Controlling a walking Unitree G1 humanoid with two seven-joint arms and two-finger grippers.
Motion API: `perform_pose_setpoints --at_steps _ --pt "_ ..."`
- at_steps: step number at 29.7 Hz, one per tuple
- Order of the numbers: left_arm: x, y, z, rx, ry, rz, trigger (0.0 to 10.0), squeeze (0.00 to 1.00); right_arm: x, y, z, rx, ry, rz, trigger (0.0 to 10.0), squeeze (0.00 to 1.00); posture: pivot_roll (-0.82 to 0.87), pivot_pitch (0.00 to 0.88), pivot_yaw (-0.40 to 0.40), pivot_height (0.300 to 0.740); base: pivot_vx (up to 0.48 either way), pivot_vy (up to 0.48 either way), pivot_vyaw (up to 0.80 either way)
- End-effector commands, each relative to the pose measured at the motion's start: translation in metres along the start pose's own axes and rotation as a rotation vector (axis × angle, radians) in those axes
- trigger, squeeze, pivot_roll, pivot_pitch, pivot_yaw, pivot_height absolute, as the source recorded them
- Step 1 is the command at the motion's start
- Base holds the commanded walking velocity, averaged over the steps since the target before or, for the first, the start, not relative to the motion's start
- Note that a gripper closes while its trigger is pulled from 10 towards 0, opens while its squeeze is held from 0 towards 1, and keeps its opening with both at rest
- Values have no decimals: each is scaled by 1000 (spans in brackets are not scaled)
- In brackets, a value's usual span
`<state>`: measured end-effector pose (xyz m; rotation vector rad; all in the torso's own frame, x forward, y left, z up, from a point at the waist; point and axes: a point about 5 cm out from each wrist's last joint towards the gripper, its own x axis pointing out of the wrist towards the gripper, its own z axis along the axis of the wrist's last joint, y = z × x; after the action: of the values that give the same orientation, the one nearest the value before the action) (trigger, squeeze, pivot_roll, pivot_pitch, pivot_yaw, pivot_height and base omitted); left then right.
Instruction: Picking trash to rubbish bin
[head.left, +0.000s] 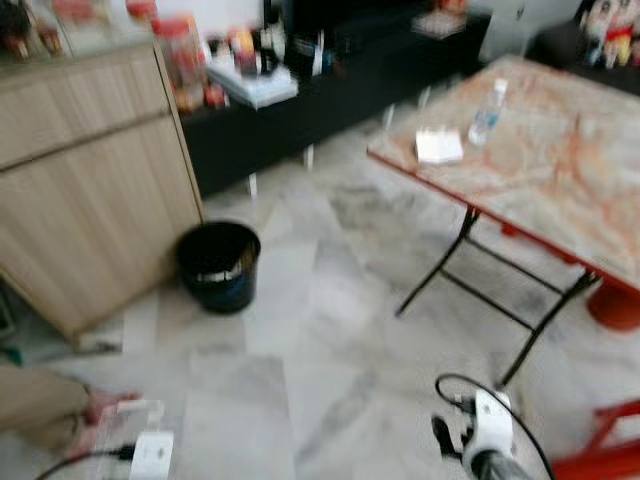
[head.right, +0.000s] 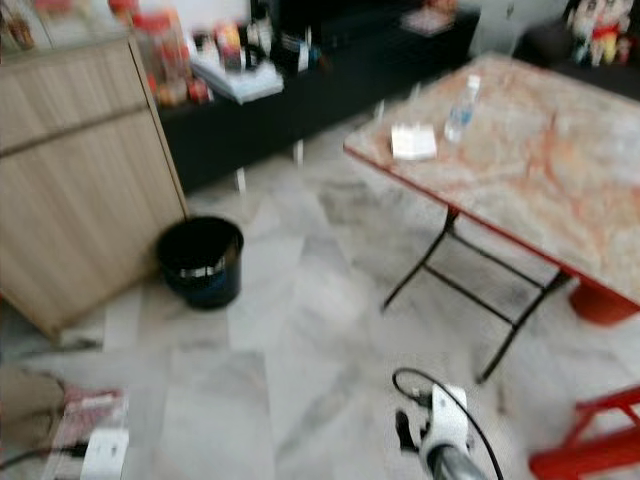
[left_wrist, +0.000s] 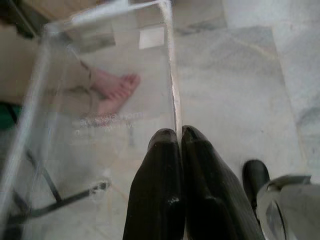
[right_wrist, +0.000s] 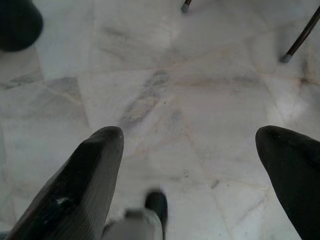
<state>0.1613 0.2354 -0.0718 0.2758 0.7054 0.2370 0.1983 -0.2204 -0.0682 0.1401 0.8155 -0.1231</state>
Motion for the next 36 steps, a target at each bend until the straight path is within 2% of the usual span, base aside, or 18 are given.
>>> perform_pose_setpoints --at_steps 1,5,16,23,30,36 --pt "-3 -8 -3 5 12 -21 10000 0 -2 -10 -2 -25 10 -24 10000 0 39 112 -60 740 330 0 425" --pt "-3 -9 -4 4 12 -23 10000 0 -2 -11 -2 -8 7 -33 10000 0 38 114 -63 740 331 0 752" --pt "-3 -10 -4 1 14 -22 10000 0 -2 -12 0 5 3 -39 10000 0 30 111 -69 740 329 0 0" --pt "-3 -11 -4 -2 13 -23 10000 0 -2 -12 0 -23 12 -36 10000 0 28 107 -72 740 328 0 0" --pt "-4 -11 -5 -1 19 -24 10000 0 -2 -10 -2 -34 17 -30 10000 0 28 102 -72 740 329 0 734" --pt "-4 -11 -4 -1 15 -23 10000 0 -2 -11 -2 -15 15 -34 10000 0 28 102 -72 740 328 0 0"
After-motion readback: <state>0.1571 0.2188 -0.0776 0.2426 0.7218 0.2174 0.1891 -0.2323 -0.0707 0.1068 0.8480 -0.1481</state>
